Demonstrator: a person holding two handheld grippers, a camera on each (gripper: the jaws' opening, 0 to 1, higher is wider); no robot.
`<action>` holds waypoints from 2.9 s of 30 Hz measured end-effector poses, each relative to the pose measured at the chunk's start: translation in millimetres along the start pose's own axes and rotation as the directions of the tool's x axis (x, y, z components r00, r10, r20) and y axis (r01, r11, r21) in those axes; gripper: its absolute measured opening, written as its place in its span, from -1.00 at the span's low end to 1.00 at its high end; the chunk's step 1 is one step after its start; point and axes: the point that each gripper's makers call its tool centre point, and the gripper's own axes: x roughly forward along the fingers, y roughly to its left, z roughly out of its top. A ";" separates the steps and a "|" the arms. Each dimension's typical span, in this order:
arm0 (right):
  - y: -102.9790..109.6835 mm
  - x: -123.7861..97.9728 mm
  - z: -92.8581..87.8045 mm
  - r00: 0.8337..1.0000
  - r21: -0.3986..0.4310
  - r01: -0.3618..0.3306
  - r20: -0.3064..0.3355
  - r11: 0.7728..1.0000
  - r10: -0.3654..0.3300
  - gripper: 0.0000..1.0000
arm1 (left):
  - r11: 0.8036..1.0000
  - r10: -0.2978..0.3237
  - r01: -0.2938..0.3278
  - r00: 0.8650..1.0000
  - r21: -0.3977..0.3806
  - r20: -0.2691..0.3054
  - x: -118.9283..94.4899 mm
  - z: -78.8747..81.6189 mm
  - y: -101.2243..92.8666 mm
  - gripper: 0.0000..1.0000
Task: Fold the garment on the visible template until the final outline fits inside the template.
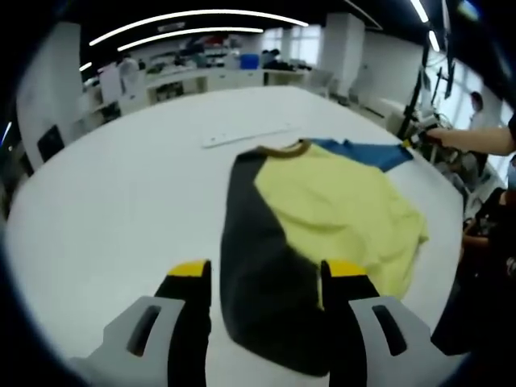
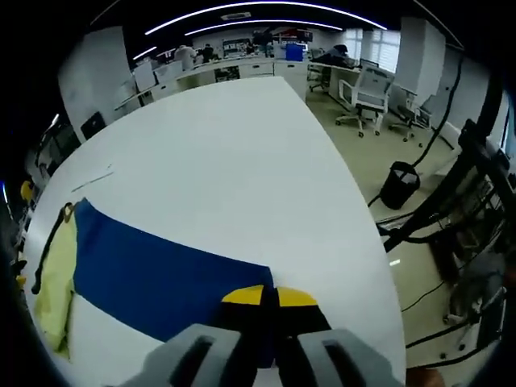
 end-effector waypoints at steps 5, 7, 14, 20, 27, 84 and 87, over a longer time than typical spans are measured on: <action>2.5 -12.8 -4.0 0.999 -0.025 0.036 0.018 0.999 -0.036 -0.90 | 1.000 0.002 -0.002 1.000 -0.002 0.011 -3.1 0.1 1.8 0.03; 4.5 -17.5 -3.8 0.999 -0.023 0.037 0.028 0.999 -0.037 -0.87 | 1.000 0.003 -0.003 1.000 -0.002 0.016 -4.6 0.4 2.4 0.03; 20.5 -34.3 3.1 0.993 -0.039 -0.015 0.118 0.999 0.020 -0.38 | 1.000 -0.003 0.003 0.999 -0.008 0.037 -9.5 3.4 2.8 0.03; 46.3 -54.7 1.7 0.980 -0.048 -0.080 0.181 0.996 0.087 -0.13 | 1.000 -0.011 0.011 0.999 -0.009 0.047 -13.4 3.5 1.4 0.03; 64.9 -68.1 0.6 0.959 -0.049 -0.168 0.225 0.985 0.175 0.24 | 1.000 -0.019 0.020 0.997 -0.012 0.069 -21.8 3.3 -2.2 0.03; 162.0 -133.3 -44.8 0.881 -0.207 -0.325 0.289 0.923 0.375 0.96 | 0.950 -0.133 0.111 0.990 -0.291 -0.056 -35.8 -131.7 -43.2 -0.47; 158.7 -135.5 -46.6 0.883 -0.203 -0.320 0.290 0.925 0.370 0.95 | 0.950 -0.127 0.104 0.990 -0.293 -0.060 -33.1 -131.1 -43.6 -0.56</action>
